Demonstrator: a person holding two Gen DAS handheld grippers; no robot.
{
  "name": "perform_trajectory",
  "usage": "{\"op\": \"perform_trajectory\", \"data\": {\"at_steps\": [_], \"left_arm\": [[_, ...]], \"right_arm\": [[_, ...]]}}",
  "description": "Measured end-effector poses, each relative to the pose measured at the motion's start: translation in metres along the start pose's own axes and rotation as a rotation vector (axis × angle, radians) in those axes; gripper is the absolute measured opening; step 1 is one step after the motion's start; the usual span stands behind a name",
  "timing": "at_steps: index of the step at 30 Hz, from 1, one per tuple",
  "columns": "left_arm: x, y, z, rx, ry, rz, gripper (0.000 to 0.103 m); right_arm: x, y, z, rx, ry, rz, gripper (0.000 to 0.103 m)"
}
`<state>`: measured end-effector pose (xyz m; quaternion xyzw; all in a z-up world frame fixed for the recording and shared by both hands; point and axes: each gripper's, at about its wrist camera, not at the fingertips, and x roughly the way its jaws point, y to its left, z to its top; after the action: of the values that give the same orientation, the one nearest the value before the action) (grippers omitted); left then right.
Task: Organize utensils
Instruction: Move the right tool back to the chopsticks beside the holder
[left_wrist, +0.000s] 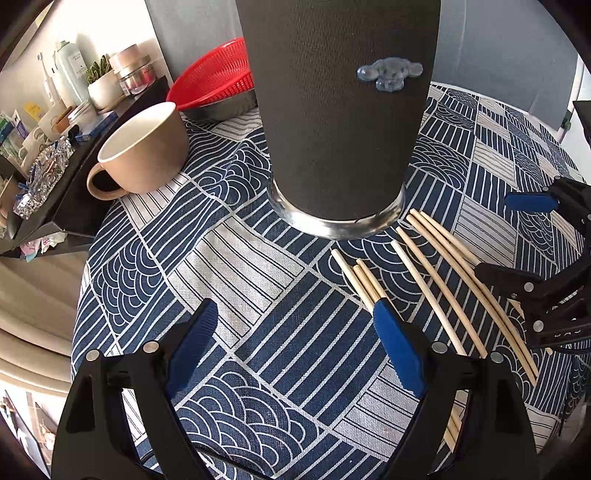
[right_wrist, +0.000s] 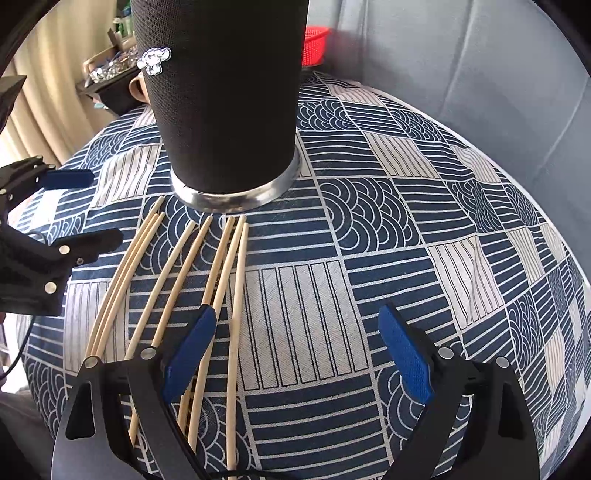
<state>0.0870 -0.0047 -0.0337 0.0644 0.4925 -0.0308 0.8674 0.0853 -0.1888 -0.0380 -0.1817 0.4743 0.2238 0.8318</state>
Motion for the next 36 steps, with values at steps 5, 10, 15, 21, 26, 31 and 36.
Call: {"op": "perform_trajectory", "data": {"at_steps": [5,10,15,21,26,31,36], "left_arm": [[0.008,0.003,-0.001,-0.048,0.033,-0.052,0.084],[0.009,0.009,-0.005,-0.081,0.044,-0.055,0.087],[0.006,0.015,-0.008,-0.097,0.062,-0.039,0.087],[0.008,0.012,-0.003,-0.114,0.088,-0.070,0.085],[0.011,0.001,-0.003,-0.071,0.094,-0.038,0.086],[0.009,0.004,-0.006,-0.062,0.104,-0.014,0.085],[0.004,0.010,-0.007,-0.063,0.097,-0.060,0.060]], "right_arm": [[0.002,0.000,0.000,-0.004,-0.008,0.006,0.086],[0.000,0.000,0.000,-0.006,-0.010,-0.007,0.086],[-0.001,-0.001,0.001,-0.004,-0.007,-0.028,0.086],[-0.001,0.005,0.003,-0.033,-0.013,-0.035,0.086],[-0.001,0.002,0.001,-0.026,-0.013,-0.032,0.086],[0.001,0.000,-0.001,-0.035,0.008,-0.068,0.084],[0.003,-0.005,0.001,-0.027,0.028,0.036,0.059]]}}
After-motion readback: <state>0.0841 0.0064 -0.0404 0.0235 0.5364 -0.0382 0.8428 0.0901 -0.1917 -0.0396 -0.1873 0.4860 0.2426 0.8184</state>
